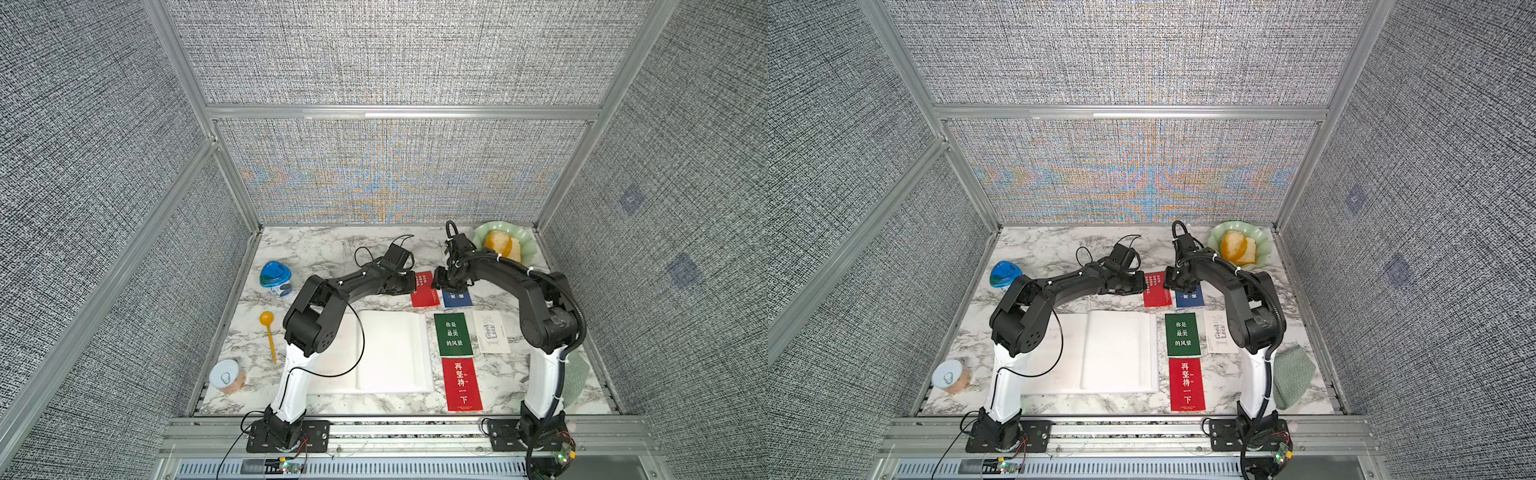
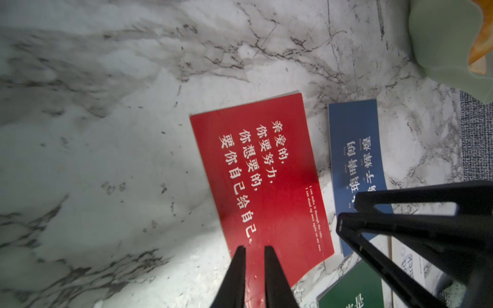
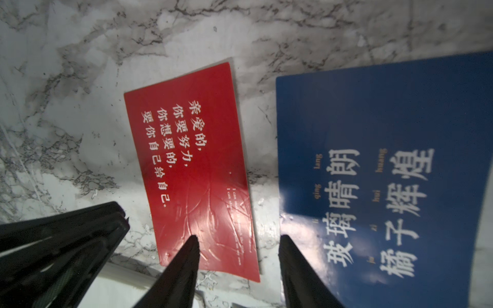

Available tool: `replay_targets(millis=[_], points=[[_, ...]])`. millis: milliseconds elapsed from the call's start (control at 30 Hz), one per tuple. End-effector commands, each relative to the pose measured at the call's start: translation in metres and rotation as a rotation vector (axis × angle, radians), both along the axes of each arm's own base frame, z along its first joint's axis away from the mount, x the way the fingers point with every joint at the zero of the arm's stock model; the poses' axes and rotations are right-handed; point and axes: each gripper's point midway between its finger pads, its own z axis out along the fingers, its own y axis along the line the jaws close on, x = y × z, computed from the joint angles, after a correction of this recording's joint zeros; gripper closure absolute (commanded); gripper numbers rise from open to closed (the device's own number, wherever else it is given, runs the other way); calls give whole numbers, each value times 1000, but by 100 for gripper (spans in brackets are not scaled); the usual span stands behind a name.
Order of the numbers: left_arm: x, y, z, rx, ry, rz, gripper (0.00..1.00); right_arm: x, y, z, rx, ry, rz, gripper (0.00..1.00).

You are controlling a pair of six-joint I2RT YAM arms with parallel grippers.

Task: Place the photos into the photo albums
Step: Pick up the photo at the center of the board.

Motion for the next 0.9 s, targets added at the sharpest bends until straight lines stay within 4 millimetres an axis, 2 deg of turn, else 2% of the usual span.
replay_targets(millis=[0, 267, 600, 867], points=[[1, 3, -6, 28, 2, 13, 82, -2, 3, -4, -1, 11, 20, 48], [0, 7, -25, 68, 30, 13, 82, -2, 5, -17, -9, 32, 22, 48], [-4, 14, -41, 109, 55, 23, 82, -5, 21, -27, -38, 44, 68, 48], [-5, 21, -45, 140, 67, 42, 83, -4, 31, -17, -35, 21, 90, 49]])
